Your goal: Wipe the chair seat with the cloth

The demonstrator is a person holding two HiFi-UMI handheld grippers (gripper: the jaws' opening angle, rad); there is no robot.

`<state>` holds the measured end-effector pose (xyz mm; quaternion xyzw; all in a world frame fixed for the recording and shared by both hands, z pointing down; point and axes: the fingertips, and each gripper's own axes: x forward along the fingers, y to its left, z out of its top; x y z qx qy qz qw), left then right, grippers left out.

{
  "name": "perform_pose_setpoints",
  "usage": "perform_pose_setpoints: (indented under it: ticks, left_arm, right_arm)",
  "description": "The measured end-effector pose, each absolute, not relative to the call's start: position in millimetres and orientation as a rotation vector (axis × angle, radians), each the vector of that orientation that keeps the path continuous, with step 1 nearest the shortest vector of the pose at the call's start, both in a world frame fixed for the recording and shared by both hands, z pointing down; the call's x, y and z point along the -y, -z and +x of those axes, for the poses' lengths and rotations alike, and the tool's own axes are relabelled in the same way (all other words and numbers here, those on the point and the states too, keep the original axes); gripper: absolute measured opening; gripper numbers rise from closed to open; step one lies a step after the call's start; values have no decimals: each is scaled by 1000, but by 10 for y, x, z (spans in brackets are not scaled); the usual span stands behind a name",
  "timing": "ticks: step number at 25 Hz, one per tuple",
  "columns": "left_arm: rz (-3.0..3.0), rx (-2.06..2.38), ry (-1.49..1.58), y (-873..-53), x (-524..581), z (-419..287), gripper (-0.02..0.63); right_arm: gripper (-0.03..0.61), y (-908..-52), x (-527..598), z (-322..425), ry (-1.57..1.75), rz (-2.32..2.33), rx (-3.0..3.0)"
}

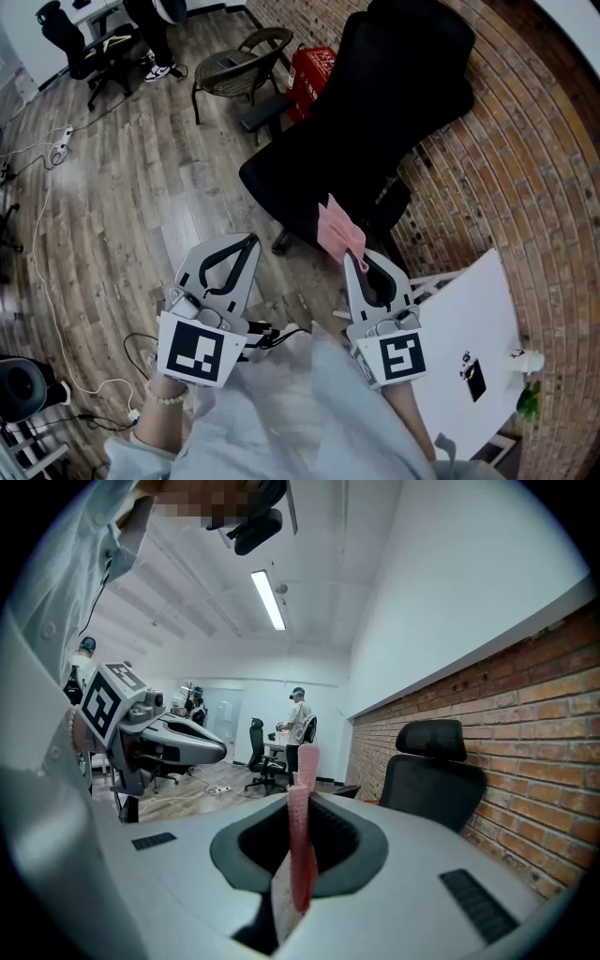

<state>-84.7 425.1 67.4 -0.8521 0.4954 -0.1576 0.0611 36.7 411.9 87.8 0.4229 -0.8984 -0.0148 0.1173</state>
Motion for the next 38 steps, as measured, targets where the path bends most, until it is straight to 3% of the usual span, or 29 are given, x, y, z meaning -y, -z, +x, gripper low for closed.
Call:
perform_pose_setpoints:
  ticks: [17,38]
  left_arm:
    - [-2563,-1460,477,-666,-4179,-917,18]
    - [-2490,-1565,548,-642,-2433,-827,18]
  right_arm:
    - [55,-915,-4065,295,72,1264,2618]
    - [55,-981,-2107,289,37,1114,2703]
